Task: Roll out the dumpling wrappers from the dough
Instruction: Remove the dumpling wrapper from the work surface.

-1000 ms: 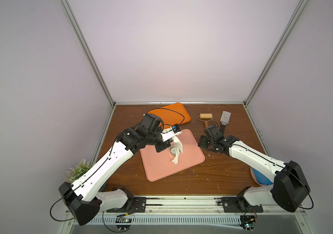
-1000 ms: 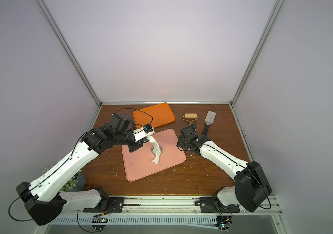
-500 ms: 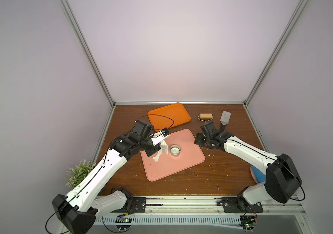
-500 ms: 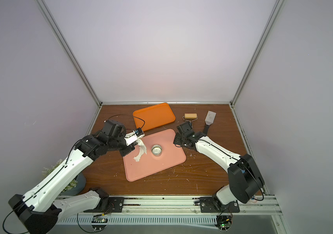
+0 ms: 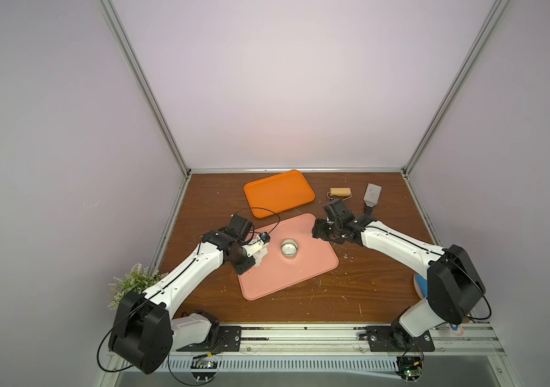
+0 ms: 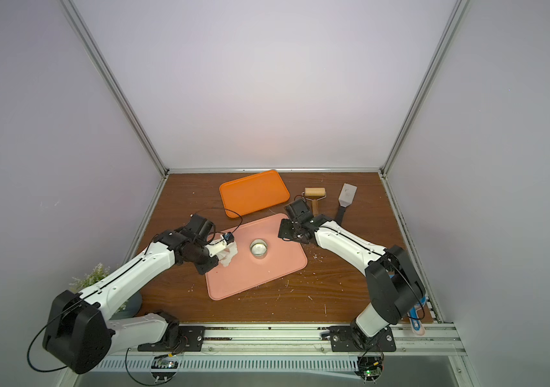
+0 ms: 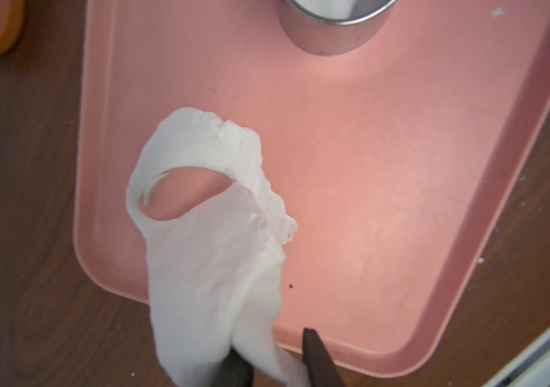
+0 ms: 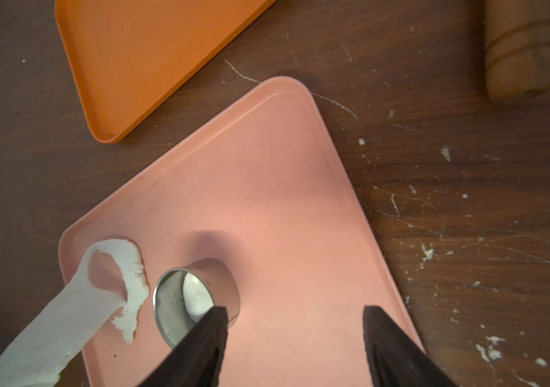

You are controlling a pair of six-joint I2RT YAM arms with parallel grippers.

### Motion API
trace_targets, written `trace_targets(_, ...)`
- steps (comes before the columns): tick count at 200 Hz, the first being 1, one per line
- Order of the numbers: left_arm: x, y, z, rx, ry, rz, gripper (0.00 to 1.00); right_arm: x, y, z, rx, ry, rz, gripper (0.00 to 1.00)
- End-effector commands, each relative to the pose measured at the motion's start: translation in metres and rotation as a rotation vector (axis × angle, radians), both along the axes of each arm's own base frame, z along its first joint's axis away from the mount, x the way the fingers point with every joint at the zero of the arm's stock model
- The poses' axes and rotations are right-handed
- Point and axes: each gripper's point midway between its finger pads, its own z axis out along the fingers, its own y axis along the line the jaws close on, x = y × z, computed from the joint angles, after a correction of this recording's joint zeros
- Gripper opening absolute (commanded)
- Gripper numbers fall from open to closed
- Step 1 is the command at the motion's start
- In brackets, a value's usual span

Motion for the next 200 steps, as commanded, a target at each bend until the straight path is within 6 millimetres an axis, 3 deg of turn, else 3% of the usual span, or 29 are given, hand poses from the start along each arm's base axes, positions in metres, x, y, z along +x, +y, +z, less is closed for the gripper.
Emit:
trace_targets(1, 0.003, -0.006, 0.008, -0.048, -0.005, 0.0, 0.56, 0.003, 0.023, 0.017, 0.063, -0.028, 0.055, 0.7)
trace_targets(17, 0.007, -0.012, 0.02, -0.078, -0.027, -0.001, 0.69, 0.002, 0.032, 0.016, 0.093, -0.017, 0.071, 0.7)
trace_targets(31, 0.008, -0.015, 0.027, -0.096, -0.032, -0.004, 0.73, 0.0, 0.037, 0.016, 0.113, -0.009, 0.085, 0.7)
trace_targets(52, 0.004, -0.021, 0.034, -0.122, -0.002, -0.031, 0.75, 0.0, 0.039, 0.015, 0.123, -0.004, 0.089, 0.7)
trace_targets(122, -0.018, -0.025, 0.027, -0.143, 0.098, -0.094, 0.73, 0.001, 0.049, 0.018, 0.15, 0.003, 0.112, 0.7)
trace_targets(200, -0.028, -0.045, 0.084, -0.282, 0.101, -0.156, 0.77, 0.009, 0.055, 0.021, 0.145, 0.01, 0.11, 0.69)
